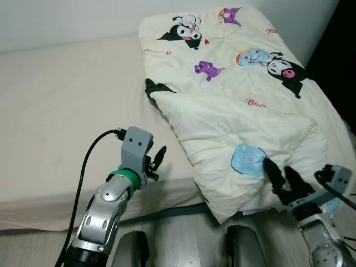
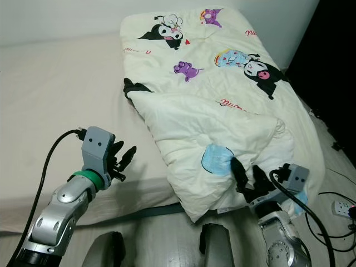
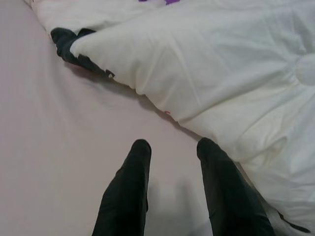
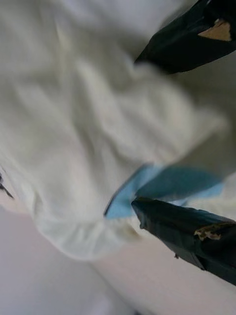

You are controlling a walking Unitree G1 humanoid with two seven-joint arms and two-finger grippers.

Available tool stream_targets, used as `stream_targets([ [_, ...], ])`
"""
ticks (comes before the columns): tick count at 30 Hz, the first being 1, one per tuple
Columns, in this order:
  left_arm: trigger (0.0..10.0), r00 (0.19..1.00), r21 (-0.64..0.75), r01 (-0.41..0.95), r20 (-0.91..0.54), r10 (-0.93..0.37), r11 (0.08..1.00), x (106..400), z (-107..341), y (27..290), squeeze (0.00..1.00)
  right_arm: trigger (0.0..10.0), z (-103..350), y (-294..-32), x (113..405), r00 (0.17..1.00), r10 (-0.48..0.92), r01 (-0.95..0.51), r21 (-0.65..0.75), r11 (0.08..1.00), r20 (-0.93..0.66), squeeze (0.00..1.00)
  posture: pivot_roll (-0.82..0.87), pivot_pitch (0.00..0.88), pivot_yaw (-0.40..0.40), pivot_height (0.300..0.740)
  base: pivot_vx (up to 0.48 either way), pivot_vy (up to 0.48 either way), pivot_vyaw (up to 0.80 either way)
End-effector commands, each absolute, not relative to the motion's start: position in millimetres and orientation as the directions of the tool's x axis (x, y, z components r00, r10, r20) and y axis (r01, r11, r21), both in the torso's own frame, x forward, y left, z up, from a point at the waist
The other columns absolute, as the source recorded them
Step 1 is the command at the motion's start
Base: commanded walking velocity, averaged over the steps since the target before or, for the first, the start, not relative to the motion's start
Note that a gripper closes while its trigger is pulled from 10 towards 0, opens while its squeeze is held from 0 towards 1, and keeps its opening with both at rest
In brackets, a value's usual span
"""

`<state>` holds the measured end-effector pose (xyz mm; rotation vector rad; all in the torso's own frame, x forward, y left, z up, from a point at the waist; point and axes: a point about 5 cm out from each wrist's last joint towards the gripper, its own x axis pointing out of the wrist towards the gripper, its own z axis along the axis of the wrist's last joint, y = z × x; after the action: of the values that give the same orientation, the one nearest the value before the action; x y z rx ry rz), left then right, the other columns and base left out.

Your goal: Clean up the room

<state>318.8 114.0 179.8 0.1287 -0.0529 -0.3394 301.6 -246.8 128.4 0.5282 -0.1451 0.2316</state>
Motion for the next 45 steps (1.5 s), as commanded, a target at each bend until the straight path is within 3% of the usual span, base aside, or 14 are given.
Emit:
stream_targets([
  [1,10.0,0.945,0.141,0.323,0.011,-0.327,0.936,315.8,176.3,116.4,0.00,10.0,119.1,-236.2,304.2,0.952,0.252,-0.305,0.494,0.814,0.171,0.00,-0.10,0.216,0.207,0.585,0.000,0.000,0.00],
  [6,10.0,0.945,0.143,0.323,0.012,-0.328,0.935,316.7,177.3,117.0,0.00,10.0,131.6,-193.3,309.5,0.855,0.473,-0.516,0.451,0.728,0.215,0.00,-0.10,0.214,0.211,0.585,0.000,0.000,0.00],
  [8,10.0,0.944,0.145,0.323,0.013,-0.328,0.935,316.9,177.7,117.1,0.00,10.0,145.1,-143.0,300.9,0.676,0.700,-0.724,0.388,0.571,0.230,0.00,-0.10,0.214,0.211,0.585,0.000,0.000,0.00],
  [9,10.0,0.944,0.145,0.323,0.013,-0.328,0.935,316.9,177.7,117.1,0.00,10.0,145.1,-143.0,300.9,0.676,0.700,-0.724,0.388,0.571,0.230,0.00,-0.10,0.214,0.211,0.585,0.000,0.000,0.00],
  [11,10.0,0.944,0.145,0.325,0.015,-0.331,0.934,317.6,178.4,116.2,0.00,10.0,151.3,-101.8,274.7,0.434,0.879,-0.871,0.340,0.354,0.196,0.00,-0.11,0.212,0.211,0.585,0.000,0.000,0.00],
  [12,10.0,0.944,0.145,0.325,0.015,-0.331,0.934,317.6,178.4,116.2,0.00,10.0,151.3,-101.8,274.7,0.434,0.879,-0.871,0.340,0.354,0.196,0.00,-0.11,0.212,0.211,0.585,0.000,0.000,0.00],
  [13,10.0,0.943,0.144,0.326,0.016,-0.332,0.934,318.2,178.7,115.6,0.00,10.0,152.5,-89.1,260.7,0.327,0.928,-0.908,0.331,0.257,0.177,0.00,-0.12,0.212,0.212,0.585,0.000,0.000,0.00],
  [15,10.0,0.943,0.144,0.326,0.016,-0.332,0.934,318.2,178.7,115.6,0.00,10.0,152.5,-89.1,260.7,0.327,0.928,-0.908,0.331,0.257,0.177,0.00,-0.12,0.212,0.212,0.585,0.000,0.000,0.00],
  [17,10.0,0.941,0.141,0.332,0.020,-0.338,0.933,319.5,179.0,113.0,0.00,10.0,168.6,-70.7,217.3,0.045,0.981,-0.927,0.373,-0.029,0.189,0.00,-0.13,0.210,0.209,0.585,0.000,0.000,0.00],
  [20,10.0,0.939,0.139,0.336,0.022,-0.342,0.932,320.3,179.0,111.1,0.00,10.0,177.6,-69.3,195.8,-0.076,0.974,-0.891,0.424,-0.161,0.212,0.00,-0.14,0.209,0.204,0.585,0.000,0.000,0.00],
  [32,10.0,0.952,0.153,0.295,0.041,-0.304,0.943,324.2,184.0,122.3,0.00,10.0,95.8,-120.2,142.9,0.036,0.998,-0.710,0.702,0.066,-0.057,0.00,-0.15,0.214,0.179,0.585,0.000,0.000,0.00],
  [36,10.0,0.963,0.186,0.244,0.066,-0.260,0.952,324.9,191.9,137.4,0.00,10.0,62.5,-128.6,144.5,0.226,0.961,-0.597,0.757,0.264,-0.157,0.00,-0.13,0.210,0.171,0.585,0.000,0.000,0.00],
  [41,10.0,0.971,0.202,0.206,0.082,-0.226,0.958,324.1,195.7,145.4,0.00,10.0,65.2,-125.9,155.1,0.292,0.949,-0.573,0.772,0.275,-0.122,0.00,-0.13,0.206,0.178,0.585,0.000,0.000,0.00],
  [45,10.0,0.989,0.245,0.083,0.095,-0.109,0.966,321.6,200.7,172.4,0.00,10.0,73.0,-112.8,145.6,0.201,0.974,-0.618,0.758,0.207,-0.102,0.00,-0.12,0.197,0.182,0.585,0.000,0.000,0.00],
])
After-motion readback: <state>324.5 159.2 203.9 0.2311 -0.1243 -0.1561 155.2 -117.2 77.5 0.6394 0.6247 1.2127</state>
